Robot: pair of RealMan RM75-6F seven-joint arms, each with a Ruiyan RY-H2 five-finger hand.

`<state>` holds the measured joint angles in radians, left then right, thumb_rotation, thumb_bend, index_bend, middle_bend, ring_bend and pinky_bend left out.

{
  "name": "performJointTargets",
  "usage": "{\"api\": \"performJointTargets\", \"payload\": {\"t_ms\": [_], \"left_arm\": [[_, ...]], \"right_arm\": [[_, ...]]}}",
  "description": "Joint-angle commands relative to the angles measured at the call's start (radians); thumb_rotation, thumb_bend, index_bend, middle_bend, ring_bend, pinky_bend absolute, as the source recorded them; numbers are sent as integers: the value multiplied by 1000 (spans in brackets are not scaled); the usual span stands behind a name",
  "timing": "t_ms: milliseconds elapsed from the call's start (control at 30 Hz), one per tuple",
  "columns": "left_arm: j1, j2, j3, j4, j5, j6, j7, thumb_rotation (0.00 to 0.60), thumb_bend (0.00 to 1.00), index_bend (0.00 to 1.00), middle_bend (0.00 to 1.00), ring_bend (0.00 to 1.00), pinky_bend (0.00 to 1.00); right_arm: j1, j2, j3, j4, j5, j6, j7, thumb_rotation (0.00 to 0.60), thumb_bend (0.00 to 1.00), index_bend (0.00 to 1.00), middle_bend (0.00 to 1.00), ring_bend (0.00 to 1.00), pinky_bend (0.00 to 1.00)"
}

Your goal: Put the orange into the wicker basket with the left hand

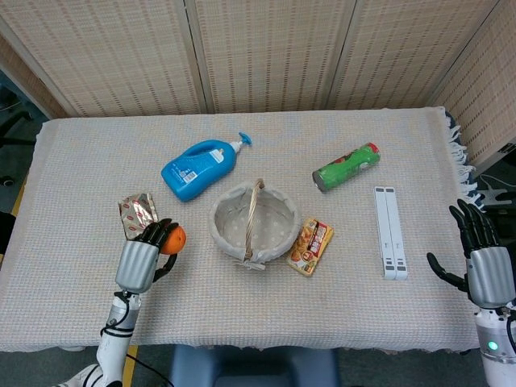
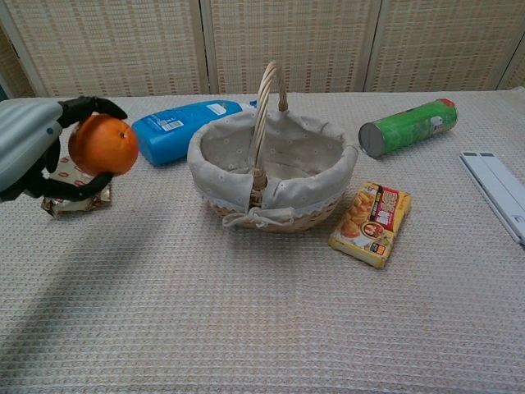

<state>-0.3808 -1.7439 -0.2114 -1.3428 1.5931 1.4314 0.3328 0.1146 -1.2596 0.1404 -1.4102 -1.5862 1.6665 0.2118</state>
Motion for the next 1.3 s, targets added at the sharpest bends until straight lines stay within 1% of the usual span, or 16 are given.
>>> {"api": "performJointTargets", "payload": {"t_ms": [33,233,367,500,567,633,667,700,733,767,833,867,933,1100,1300], "left_arm": [[-81,-26,-62,52,-18,-43,-9,600,483,584,510,728,660],[-168,-87,-83,83,-26,-91,24,600,484,583,508,728,660],[-220,-149,-89,121,-37,-111,49,600,483,580,506,728,661],[-256,-204,-100,158,-47,-107,53,600,482,574,498,728,661],[-271,-224,-103,172,-52,-105,66,600,480,539,466,720,657],[-279,-223,-98,166,-68,-128,85,600,469,422,365,655,619],[-284,-216,-95,153,-82,-150,96,600,454,326,283,583,562],[-286,-209,-92,144,-91,-165,102,600,434,222,199,490,479],[-287,-201,-89,134,-104,-182,113,600,421,155,144,417,414],[-287,-190,-87,117,-125,-203,132,600,408,76,74,307,323],[-286,-176,-84,89,-145,-220,148,600,395,4,6,147,215],[-285,-168,-83,76,-156,-225,152,600,391,0,0,101,187],[-284,-159,-81,61,-166,-227,152,600,380,0,0,67,154],[-283,-132,-82,21,-189,-224,159,600,369,0,0,32,115],[-280,-114,-85,3,-201,-190,204,600,372,0,0,18,111]], "right_arm": [[0,0,0,0,0,0,0,600,189,21,0,0,107],[1,3,1,-2,3,-4,5,600,189,22,0,0,107],[-2,7,-1,-1,-1,3,14,600,189,24,0,0,107],[-2,8,1,0,1,5,21,600,189,28,0,0,107],[-1,9,2,0,3,2,24,600,189,29,0,0,107],[0,11,2,-1,4,-1,26,600,189,30,0,0,107],[0,12,1,-2,3,-1,28,600,189,30,0,0,107],[0,12,1,-2,3,-1,28,600,189,30,0,0,107],[-1,12,1,-2,2,0,28,600,189,31,0,0,107],[-1,12,0,-2,2,0,28,600,189,32,0,0,107],[0,12,0,-2,1,0,28,600,189,33,0,0,107],[0,12,0,-2,1,0,27,600,189,33,0,0,107],[1,11,-1,-2,1,-3,25,600,189,34,0,0,107],[4,10,-3,-3,2,-10,17,600,189,35,0,0,107],[5,10,-5,-5,1,-15,13,600,189,36,0,0,107]]}}
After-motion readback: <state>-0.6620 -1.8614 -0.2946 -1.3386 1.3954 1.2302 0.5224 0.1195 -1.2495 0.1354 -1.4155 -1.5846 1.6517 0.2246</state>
